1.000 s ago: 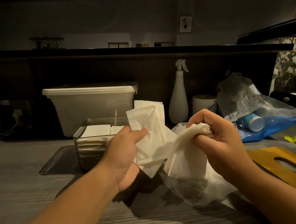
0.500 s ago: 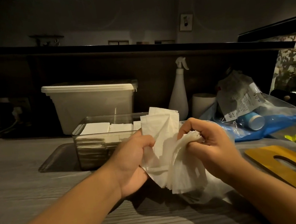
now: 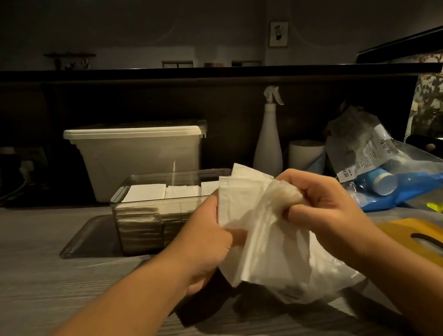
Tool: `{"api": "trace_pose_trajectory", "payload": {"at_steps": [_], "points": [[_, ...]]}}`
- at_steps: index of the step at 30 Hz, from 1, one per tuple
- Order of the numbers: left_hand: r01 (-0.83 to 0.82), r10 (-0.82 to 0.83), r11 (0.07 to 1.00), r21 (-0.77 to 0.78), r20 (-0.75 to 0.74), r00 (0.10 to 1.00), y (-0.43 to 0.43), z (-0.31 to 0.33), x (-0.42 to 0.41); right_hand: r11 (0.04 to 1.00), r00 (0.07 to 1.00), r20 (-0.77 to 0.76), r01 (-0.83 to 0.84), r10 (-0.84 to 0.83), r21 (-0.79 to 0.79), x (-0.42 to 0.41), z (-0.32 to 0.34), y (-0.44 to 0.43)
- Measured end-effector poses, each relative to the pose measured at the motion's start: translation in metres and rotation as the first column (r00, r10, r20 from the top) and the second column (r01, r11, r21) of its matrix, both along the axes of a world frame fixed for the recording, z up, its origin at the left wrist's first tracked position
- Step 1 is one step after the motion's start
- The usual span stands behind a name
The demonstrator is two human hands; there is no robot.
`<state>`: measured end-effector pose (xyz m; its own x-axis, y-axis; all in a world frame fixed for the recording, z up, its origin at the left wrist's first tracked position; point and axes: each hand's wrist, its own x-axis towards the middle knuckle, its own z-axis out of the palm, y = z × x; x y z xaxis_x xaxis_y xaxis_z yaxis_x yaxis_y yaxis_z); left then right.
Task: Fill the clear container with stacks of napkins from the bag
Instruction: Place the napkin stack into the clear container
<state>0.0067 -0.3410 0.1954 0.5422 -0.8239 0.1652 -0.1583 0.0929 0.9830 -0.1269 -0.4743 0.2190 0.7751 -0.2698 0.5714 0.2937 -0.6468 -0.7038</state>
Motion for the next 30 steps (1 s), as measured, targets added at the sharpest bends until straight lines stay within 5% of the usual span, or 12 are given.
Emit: {"api": "trace_pose_trajectory", "payload": {"at_steps": [5, 14, 18, 22, 25, 30], "points": [[0.076, -0.087, 0.994, 0.079, 0.142, 0.986, 0.002, -0.004, -0.001, 0.968, 0.989, 0.016, 0.144, -0.144, -0.206, 0.005, -0.008, 0.006], [0.051, -0.087, 0.989, 0.135, 0.27, 0.959, 0.003, -0.002, -0.005, 0.935, 0.96, 0.056, 0.281, -0.275, -0.215, 0.012, -0.014, 0.006], [0.064, -0.089, 0.99, 0.126, 0.203, 0.975, 0.003, -0.003, -0.005, 0.893, 0.947, 0.054, 0.317, -0.317, -0.319, 0.011, -0.016, 0.004], [0.106, -0.104, 0.992, 0.075, -0.029, 0.994, 0.002, -0.002, -0.004, 0.834, 0.931, 0.177, 0.366, -0.32, -0.414, 0.01, -0.014, 0.001], [0.129, -0.125, 0.991, 0.024, -0.138, 0.983, 0.003, 0.003, -0.002, 0.874, 0.928, 0.232, 0.356, -0.29, -0.331, 0.006, -0.011, -0.003], [0.092, -0.099, 0.995, -0.043, -0.177, 0.979, 0.006, 0.012, -0.001, 0.959, 0.936, 0.213, 0.282, -0.28, 0.024, 0.003, -0.003, -0.007]]}}
